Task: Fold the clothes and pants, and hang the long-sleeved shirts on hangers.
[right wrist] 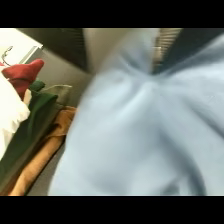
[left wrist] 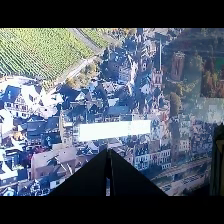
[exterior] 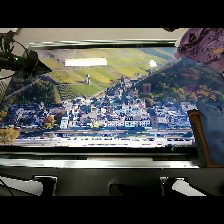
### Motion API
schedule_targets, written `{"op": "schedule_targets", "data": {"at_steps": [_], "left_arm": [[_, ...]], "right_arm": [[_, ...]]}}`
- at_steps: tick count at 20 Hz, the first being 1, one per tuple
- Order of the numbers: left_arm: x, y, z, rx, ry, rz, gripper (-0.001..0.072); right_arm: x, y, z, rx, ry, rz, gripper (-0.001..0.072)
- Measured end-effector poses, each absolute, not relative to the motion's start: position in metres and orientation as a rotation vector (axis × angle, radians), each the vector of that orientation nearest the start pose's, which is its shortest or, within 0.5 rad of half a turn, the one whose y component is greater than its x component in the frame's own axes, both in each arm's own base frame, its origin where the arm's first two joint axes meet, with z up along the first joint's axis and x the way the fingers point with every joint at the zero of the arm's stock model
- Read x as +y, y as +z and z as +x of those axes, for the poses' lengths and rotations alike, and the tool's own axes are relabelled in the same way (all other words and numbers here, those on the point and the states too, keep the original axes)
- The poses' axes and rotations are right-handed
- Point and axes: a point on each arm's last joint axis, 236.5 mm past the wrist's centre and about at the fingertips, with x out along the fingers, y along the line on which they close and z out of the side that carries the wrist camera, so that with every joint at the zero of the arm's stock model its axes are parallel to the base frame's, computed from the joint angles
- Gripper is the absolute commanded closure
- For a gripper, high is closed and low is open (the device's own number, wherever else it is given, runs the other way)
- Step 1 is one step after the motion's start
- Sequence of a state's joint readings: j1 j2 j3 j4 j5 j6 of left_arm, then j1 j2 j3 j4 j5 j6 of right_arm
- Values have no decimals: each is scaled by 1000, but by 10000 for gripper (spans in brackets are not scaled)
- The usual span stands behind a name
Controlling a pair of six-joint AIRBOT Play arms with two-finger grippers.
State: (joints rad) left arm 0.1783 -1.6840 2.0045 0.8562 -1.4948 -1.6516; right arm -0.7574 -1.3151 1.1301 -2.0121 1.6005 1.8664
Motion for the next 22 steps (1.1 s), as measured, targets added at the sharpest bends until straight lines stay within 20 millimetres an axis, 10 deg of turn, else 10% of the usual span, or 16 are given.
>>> {"op": "schedule_targets", "data": {"at_steps": [5, 9, 12, 15, 18, 22], "left_arm": [[-65, 162, 498, 1093, -387, -614, 690], [-62, 149, 490, 1133, -326, -501, 691], [-67, 140, 473, 1163, -293, -367, 691], [-77, 133, 446, 1162, -275, -281, 690], [-87, 129, 413, 1121, -270, -243, 690], [-84, 124, 384, 1061, -243, -201, 688]], "right_arm": [[-261, 12, 157, 1609, -1097, 570, 638], [-214, 30, 285, 1310, -687, 709, 679], [-119, 56, 378, 1186, -302, 611, 679], [9, 71, 424, 1135, 29, 384, 679], [120, 76, 422, 1095, 263, 112, 679], [199, 79, 400, 1032, 423, -151, 679]]}}
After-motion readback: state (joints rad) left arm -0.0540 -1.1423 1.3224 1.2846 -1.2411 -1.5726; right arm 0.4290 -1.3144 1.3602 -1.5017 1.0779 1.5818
